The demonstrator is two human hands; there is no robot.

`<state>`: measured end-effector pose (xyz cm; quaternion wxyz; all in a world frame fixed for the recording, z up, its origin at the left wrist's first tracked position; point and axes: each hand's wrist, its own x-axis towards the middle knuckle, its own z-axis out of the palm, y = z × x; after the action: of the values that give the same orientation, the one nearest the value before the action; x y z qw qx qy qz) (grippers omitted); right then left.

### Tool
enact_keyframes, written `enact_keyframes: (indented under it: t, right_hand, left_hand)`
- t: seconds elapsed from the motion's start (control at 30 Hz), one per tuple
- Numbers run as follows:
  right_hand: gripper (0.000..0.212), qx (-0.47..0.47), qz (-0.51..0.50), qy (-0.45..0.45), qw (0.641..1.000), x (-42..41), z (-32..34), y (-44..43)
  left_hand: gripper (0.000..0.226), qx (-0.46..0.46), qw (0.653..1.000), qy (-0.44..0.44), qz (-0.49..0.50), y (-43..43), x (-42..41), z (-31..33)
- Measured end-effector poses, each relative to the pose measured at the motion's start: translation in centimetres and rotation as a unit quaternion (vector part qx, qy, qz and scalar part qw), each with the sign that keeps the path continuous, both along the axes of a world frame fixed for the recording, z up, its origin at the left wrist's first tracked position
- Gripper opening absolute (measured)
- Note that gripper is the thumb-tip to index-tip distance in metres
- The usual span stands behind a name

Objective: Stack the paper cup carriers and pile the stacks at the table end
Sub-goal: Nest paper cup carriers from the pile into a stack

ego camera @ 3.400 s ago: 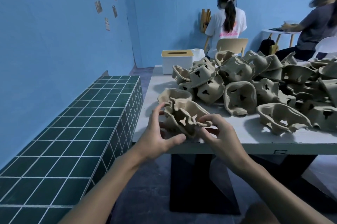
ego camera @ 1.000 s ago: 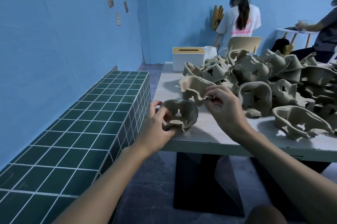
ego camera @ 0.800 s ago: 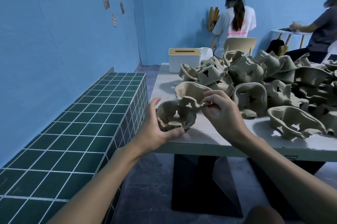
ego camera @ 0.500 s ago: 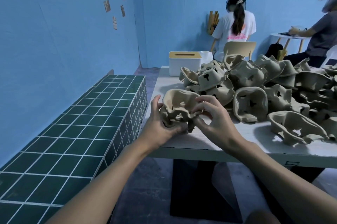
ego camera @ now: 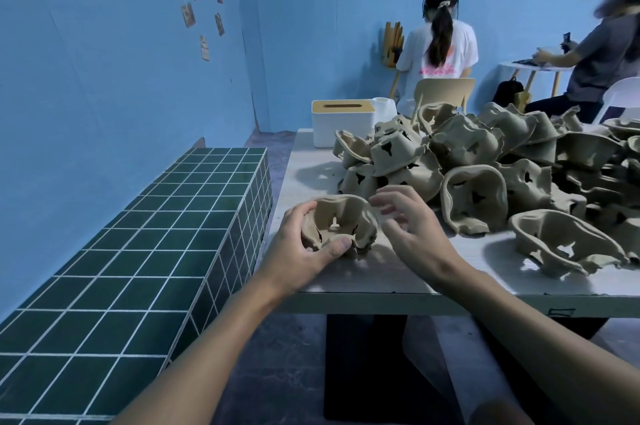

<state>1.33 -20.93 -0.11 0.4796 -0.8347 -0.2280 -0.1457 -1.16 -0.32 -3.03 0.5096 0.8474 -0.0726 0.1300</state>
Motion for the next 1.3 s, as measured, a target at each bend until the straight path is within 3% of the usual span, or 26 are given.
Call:
enact_keyframes:
  t: [0.17,0.27,0.47,0.63,0.93,1.13,1.3]
  right_hand:
    - [0.033,0.076,-0.091,0.039,0.992,2.3,1.4,0.2]
    - [0.044,0.100,-0.154,0.061,0.981,3.3,2.0,0.3]
    - [0.066,0.174,-0.145,0.116,0.967,4.9,2.7,0.7]
    - [0.060,0.200,-0.146,0.140,0.959,4.7,3.4,0.8]
    - [0.045,0.145,-0.060,0.043,0.987,2.4,2.9,0.7]
    - [0.015,0.145,-0.067,-0.015,0.987,1.2,3.1,0.3]
    - [0.020,0.112,-0.047,-0.064,0.991,0.5,2.7,-0.2]
  left_hand:
    - [0.097,0.014,1.000,0.008,0.004,-0.1,-0.1,0.1]
    - [0.090,0.020,1.000,0.008,0.002,0.1,-0.1,0.1]
    - [0.088,0.011,1.000,0.008,0.001,0.0,-0.2,0.1]
    - [0.089,0.010,1.000,0.007,0.004,-0.1,-0.2,0.2]
    - [0.087,0.008,1.000,-0.003,0.010,0.0,-0.2,0.1]
    - [0.089,-0.027,1.000,0.003,-0.009,0.2,-0.3,0.0]
    - [0.110,-0.038,0.999,0.023,-0.001,0.1,-0.4,0.1]
